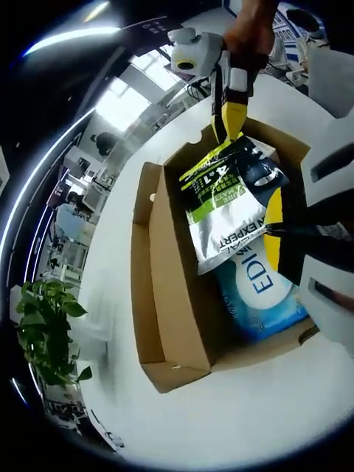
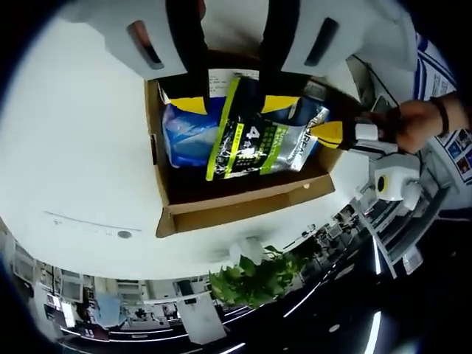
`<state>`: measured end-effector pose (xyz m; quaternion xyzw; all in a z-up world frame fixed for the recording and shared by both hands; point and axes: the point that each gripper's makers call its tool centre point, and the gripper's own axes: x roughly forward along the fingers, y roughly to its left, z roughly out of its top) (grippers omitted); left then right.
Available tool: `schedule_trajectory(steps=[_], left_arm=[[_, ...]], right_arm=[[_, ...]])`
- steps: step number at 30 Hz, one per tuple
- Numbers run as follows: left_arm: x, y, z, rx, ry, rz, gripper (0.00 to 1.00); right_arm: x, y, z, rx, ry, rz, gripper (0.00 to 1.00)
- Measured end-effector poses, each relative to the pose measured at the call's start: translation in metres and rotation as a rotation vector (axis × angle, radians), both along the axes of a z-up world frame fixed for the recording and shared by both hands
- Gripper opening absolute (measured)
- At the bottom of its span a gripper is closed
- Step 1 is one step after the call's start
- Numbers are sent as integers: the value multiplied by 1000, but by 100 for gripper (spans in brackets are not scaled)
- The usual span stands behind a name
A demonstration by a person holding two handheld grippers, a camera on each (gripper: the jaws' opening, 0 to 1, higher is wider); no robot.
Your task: Operate the shoe box by opening the lid, removing the specified soft item, and placing it in the target area until the item is outside and the box remains undamaged.
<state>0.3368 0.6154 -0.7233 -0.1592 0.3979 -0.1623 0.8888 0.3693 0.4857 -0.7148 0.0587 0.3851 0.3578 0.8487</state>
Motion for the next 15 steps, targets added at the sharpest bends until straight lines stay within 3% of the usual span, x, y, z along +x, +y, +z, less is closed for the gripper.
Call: schedule_trajectory(steps=[6,12,15], left_arm=[[0,-1,1,-7,0,2,1],[-1,-2,3,-7,-2,5,1],[-2,-4,4,-5,-1,3,0]], right_arm=[[-4,7,-5,23,48,0,17],[-1,6,3,41,27,-16,3],[-2,6,2,50,40,-18,3]])
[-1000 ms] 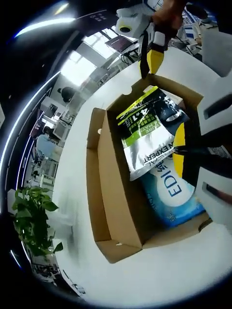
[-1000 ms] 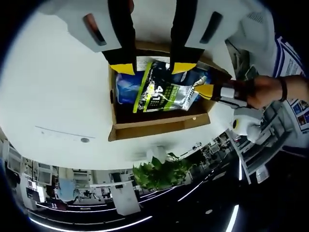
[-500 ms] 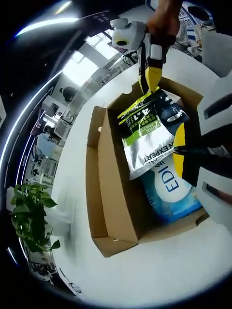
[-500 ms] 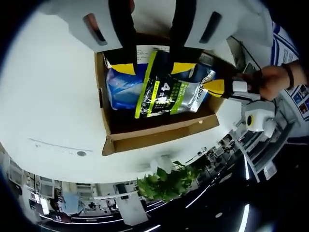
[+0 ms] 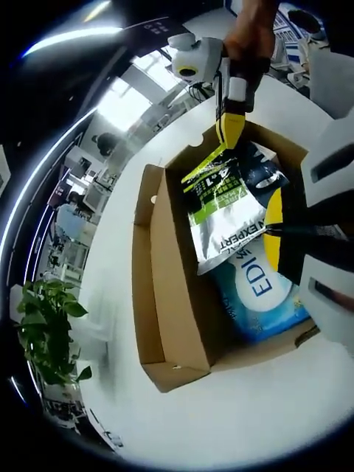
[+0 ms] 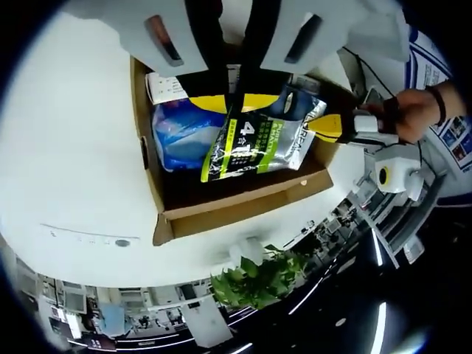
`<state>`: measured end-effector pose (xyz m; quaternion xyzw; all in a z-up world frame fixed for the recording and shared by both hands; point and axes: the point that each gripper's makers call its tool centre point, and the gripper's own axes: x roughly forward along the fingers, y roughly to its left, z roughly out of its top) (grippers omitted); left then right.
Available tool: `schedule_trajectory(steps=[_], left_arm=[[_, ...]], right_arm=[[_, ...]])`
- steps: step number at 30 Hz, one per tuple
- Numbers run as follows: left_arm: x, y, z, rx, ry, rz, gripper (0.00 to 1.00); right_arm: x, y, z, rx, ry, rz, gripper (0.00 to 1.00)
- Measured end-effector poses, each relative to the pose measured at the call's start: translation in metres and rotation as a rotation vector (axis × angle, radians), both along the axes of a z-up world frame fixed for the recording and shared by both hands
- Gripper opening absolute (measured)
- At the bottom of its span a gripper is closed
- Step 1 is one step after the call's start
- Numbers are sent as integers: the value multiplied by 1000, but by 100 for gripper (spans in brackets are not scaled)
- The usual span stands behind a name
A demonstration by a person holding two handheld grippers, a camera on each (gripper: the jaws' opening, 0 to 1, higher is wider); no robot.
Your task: Operate the shoe box by opening the lid, removing the specified soft item, and placing it in the target area until the item is outside and the box remains undamaged.
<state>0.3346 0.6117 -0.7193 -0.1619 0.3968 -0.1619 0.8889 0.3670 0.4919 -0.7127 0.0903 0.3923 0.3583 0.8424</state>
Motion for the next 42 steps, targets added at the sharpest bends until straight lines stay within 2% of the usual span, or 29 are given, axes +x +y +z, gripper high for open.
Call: schedule_trajectory(steps=[6,15,22,30,33,35,42], left_arm=[[-2,-4,7,-2,-7,-4,0],[2,-14,25,13,-39,-33,0],[8,-30,38,27,-61,-68,0],[20,-72,50,33,-87,-155,1],[26,-98,54,32,-99,-206,1],[27,-108,56,30,-102,-220,1],[32,-170,60,18,-112,-328,1]], right_arm=[[-3,-5,3,1,-7,-7,2],[1,-19,17,49,-22,-54,1],[1,-36,26,61,-39,-80,1],[3,-79,37,74,-64,-156,1],[2,-103,40,77,-71,-196,1],[0,-120,42,76,-74,-226,1],[-8,-177,44,76,-80,-336,1]])
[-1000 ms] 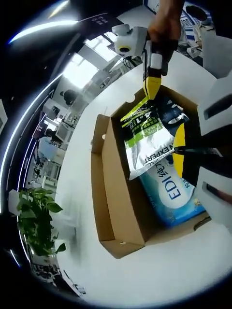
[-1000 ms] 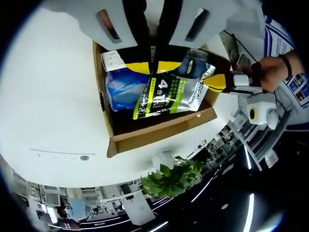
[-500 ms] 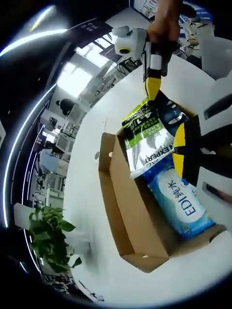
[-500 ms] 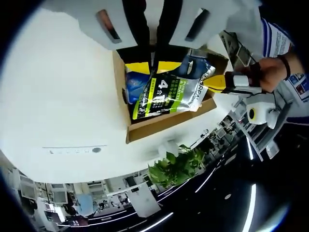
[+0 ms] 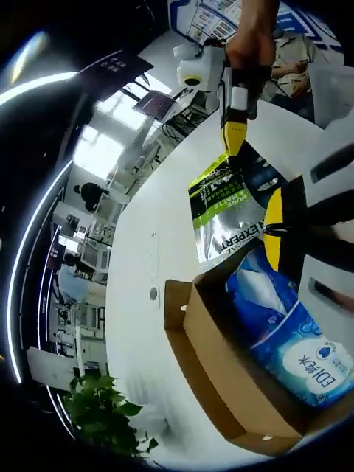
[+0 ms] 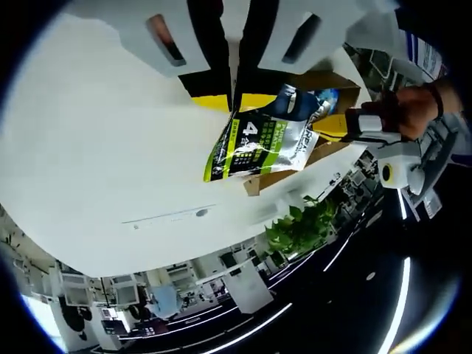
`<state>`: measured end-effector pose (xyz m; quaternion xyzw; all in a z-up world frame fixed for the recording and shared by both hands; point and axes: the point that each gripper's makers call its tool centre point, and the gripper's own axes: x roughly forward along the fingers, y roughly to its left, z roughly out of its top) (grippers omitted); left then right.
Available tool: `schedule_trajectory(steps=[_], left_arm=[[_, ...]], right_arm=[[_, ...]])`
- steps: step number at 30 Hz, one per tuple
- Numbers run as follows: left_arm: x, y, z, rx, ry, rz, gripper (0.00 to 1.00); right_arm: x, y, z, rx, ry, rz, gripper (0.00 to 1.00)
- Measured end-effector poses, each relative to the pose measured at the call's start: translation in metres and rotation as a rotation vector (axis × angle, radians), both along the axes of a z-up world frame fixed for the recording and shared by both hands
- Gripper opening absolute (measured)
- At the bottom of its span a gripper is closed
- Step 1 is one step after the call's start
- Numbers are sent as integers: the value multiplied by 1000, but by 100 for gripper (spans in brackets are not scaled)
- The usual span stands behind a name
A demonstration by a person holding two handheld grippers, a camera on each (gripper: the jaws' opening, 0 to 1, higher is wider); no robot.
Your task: Operate the shoe box by opening the lid, removing the specified soft item, and placing it in the target area until the item is outside and the box remains undamaged.
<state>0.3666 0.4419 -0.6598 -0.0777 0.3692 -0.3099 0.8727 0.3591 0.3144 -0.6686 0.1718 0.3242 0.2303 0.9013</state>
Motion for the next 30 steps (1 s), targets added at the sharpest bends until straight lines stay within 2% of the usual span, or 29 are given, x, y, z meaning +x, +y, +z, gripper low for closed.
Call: schedule_trajectory(steps=[4,11,22,30], left_arm=[[-2,-30,0,-2,0,-57,1],[-8,-64,-3,0,7,-118,1],[-9,-83,-7,10,13,-146,1],[0,-93,-3,12,9,-145,1]], right_arm=[[-9,-29,-1,-1,3,-51,1],[-21,-63,-4,1,10,-109,1],[-25,-80,-6,11,17,-136,1],[-16,-90,-6,12,18,-133,1]])
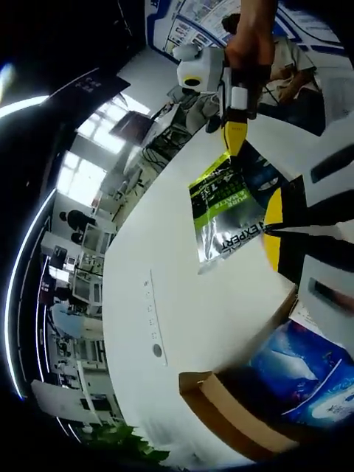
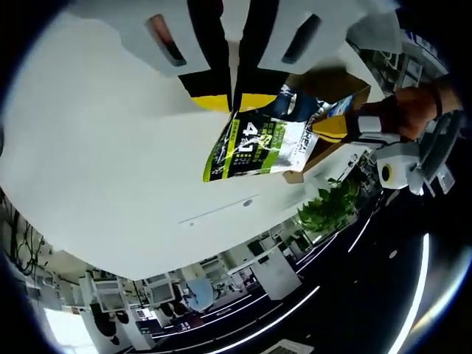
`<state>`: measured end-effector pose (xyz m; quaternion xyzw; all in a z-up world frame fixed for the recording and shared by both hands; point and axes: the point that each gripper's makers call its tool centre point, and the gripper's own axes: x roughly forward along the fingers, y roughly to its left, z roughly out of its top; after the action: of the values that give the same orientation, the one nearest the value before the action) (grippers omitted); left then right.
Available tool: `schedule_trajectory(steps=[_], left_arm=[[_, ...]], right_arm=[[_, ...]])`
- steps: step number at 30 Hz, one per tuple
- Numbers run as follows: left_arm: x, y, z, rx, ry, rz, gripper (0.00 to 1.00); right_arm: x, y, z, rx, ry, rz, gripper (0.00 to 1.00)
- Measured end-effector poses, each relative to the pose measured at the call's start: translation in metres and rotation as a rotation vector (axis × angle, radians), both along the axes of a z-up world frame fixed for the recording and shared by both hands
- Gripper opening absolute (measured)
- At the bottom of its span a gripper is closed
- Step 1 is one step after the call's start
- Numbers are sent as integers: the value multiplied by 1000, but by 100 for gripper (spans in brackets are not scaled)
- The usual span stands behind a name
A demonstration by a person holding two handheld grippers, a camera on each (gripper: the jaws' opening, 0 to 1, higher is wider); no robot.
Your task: Operate the shoe box by opening the lid, removing the specified soft item, and placing it in the target area until the item is outside and the box remains undamaged.
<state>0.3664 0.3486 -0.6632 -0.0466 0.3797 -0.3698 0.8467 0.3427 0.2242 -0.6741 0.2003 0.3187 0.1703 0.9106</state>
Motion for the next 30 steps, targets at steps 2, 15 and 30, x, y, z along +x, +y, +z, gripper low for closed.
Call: schedule_trajectory(steps=[2,15,30], left_arm=[[5,-3,1,-1,-4,1,1],[38,-23,-4,31,-11,-5,1],[53,-41,-42,106,33,-39,1]], right_arm=[[5,-3,1,-1,-1,1,1],[40,-23,-7,-5,11,14,1],[62,-40,-43,-17,69,32,1]])
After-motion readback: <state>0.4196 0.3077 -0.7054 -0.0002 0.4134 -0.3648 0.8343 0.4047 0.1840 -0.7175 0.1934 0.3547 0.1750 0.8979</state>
